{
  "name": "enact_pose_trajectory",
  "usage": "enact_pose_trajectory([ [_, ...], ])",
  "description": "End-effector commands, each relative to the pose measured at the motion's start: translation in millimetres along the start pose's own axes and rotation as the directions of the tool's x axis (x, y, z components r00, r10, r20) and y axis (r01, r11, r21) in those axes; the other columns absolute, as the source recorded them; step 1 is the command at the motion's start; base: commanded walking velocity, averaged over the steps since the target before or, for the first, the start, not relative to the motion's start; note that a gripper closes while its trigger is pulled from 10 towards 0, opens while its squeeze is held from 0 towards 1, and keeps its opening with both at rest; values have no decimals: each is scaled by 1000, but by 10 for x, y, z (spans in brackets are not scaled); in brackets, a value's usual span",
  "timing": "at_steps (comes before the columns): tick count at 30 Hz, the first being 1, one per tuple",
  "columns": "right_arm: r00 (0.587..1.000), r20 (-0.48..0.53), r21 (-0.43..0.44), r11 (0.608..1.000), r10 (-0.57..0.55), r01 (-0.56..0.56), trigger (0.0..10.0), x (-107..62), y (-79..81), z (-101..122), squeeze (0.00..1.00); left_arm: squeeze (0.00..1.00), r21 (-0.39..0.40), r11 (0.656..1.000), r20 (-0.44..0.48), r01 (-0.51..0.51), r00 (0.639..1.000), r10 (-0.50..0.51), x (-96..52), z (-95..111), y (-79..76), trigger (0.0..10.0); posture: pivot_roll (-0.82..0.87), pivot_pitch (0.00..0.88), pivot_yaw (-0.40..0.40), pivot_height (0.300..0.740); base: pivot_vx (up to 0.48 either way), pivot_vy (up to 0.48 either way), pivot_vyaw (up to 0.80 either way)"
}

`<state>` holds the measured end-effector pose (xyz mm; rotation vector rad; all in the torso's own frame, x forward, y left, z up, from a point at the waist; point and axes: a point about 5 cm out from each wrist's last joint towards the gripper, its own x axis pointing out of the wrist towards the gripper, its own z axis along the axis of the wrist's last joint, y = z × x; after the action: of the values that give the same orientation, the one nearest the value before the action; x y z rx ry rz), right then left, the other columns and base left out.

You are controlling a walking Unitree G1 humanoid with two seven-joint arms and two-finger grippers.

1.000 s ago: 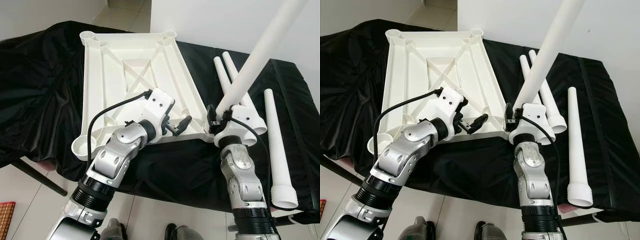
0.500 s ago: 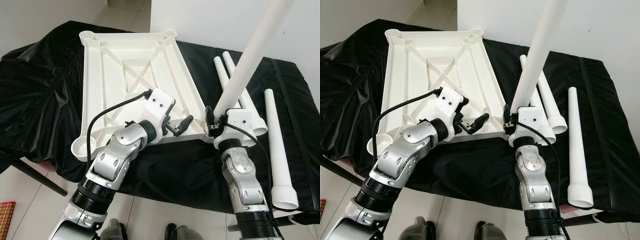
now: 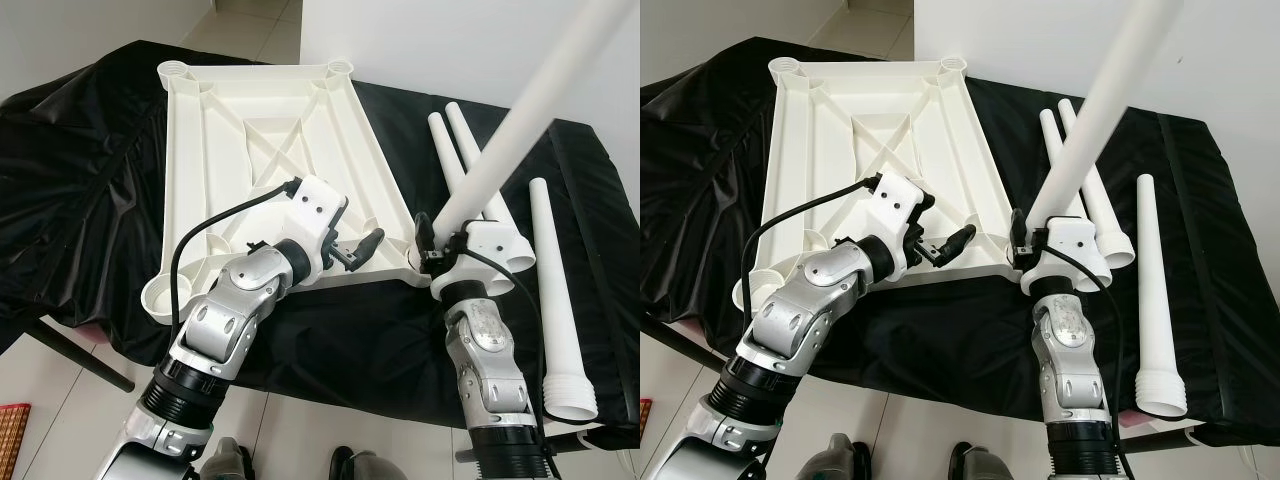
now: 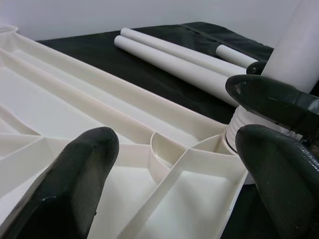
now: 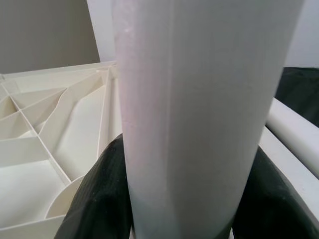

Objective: Building children table

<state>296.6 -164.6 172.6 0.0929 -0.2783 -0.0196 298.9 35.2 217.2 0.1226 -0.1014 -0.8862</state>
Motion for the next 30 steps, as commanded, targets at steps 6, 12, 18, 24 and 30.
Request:
enact_pose_trajectory([
  [6, 993, -99, 8, 997, -70, 71, 10000, -93, -131, -229, 0, 0, -1, 1000, 7, 13, 1000, -13, -6, 25, -25, 10000, 49, 154, -21, 740, 0, 0, 0],
  [12, 997, -53, -5, 998, -61, 61, 10000, -132, -113, -202, 0, 0, -3, 1000, 8, 11, 1000, -10, -11, 31, -24, 10000, 51, 162, -22, 740, 0, 0, 0],
  [18, 1000, 7, -87, 996, 14, -13, 10000, -224, -37, -209, 0, 0, -6, 1000, 8, 3, 1000, -3, -15, 38, -14, 10000, 52, 166, -24, 740, 0, 0, 0],
  [24, 999, -39, -56, 998, -2, 0, 10000, -207, -43, -266, 0, 0, -9, 1000, 9, 1, 1000, -1, -22, 41, -10, 10000, 54, 169, -24, 740, 0, 0, 0],
  [30, 998, -68, -70, 998, -14, 9, 10000, -140, -56, -275, 0, 0, -7, 1000, 8, 3, 1000, -3, -27, 47, -11, 10000, 54, 169, -23, 740, 0, 0, 0],
])
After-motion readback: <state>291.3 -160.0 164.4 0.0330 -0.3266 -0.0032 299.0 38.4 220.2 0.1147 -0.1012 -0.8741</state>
